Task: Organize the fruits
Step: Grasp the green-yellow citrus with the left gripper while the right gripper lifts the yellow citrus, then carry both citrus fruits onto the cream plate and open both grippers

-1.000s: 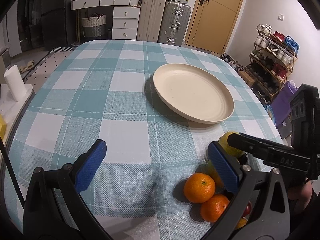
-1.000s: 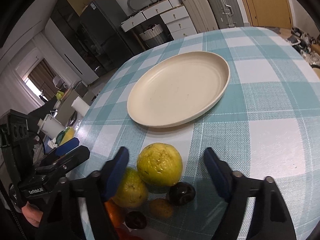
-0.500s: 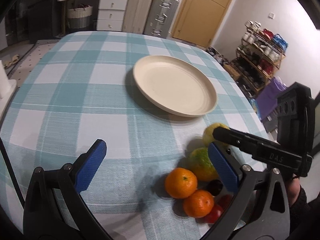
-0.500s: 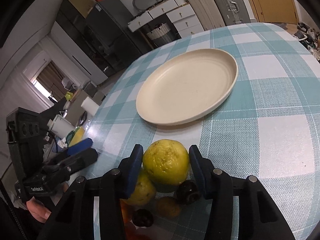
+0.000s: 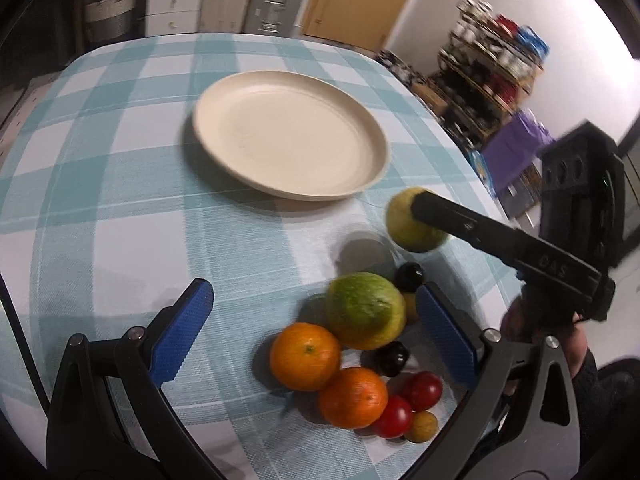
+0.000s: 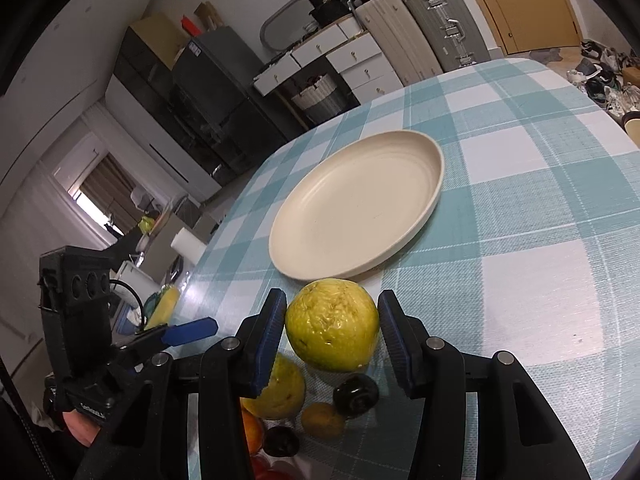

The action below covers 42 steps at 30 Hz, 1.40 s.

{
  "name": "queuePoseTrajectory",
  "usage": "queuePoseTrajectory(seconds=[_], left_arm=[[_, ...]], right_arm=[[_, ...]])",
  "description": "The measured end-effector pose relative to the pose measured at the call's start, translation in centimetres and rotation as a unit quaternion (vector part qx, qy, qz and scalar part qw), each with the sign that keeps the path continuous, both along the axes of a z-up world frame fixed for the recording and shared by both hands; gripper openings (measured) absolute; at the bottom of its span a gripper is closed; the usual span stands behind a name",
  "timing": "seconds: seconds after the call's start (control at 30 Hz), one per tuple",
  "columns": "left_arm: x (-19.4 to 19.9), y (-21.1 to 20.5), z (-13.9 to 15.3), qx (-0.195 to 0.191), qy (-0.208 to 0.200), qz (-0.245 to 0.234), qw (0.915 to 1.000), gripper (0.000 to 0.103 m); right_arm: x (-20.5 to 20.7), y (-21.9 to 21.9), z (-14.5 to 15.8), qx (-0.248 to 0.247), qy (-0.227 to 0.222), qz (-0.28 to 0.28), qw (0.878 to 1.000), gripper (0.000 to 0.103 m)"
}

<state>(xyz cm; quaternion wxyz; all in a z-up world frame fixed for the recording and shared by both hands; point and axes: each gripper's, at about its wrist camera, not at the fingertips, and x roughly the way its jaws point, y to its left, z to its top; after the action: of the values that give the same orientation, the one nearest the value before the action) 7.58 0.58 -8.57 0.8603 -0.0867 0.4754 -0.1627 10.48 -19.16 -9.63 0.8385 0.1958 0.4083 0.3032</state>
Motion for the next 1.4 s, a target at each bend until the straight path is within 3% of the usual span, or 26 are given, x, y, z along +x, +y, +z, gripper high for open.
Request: queuePoseTrajectory(seconds=[0.17, 0.27, 0.47, 0.63, 1.0, 1.27, 1.4], left_arm=[[0.5, -2.0, -0.2, 0.025, 0.006, -0.041, 0.9988, 0.093], [0.8, -2.5, -0.3, 0.054, 0.007, -0.041, 0.9977, 0.079], [1.5, -3.5, -1.0, 0.045, 0.04, -0.079, 0.9951, 0.078], [1.8, -3.8, -2.0, 0.034, 0.067, -0.096, 0.9926, 0.053], [2.3, -2.4, -1.8, 0.003, 0.069, -0.079, 0.9945, 0.05], [4.1, 0.3, 1.1, -0.05, 0.054, -0.055, 0.9958, 0.05], [6.0, 1.7, 2.5, -0.056, 0.042, -0.036, 0.9969, 0.05]], right_arm=[[0.1, -0.8, -0.2, 0.007, 0.001, -0.008, 1.0, 0.049], [0.0, -1.2, -0.1, 0.006, -0.006, -0.012, 1.0, 0.049], [-0.1, -1.7, 0.2, 0.005, -0.013, -0.014, 1.0, 0.049], [0.1, -2.1, -0.1, 0.009, -0.007, -0.02, 1.0, 0.049], [-0.1, -2.4, 0.1, 0.009, -0.012, -0.022, 1.0, 0.049], [0.6, -2.1, 1.5, 0.015, -0.025, -0.019, 0.999, 0.049], [1.9, -1.5, 2.5, 0.009, -0.033, -0.005, 0.999, 0.049]])
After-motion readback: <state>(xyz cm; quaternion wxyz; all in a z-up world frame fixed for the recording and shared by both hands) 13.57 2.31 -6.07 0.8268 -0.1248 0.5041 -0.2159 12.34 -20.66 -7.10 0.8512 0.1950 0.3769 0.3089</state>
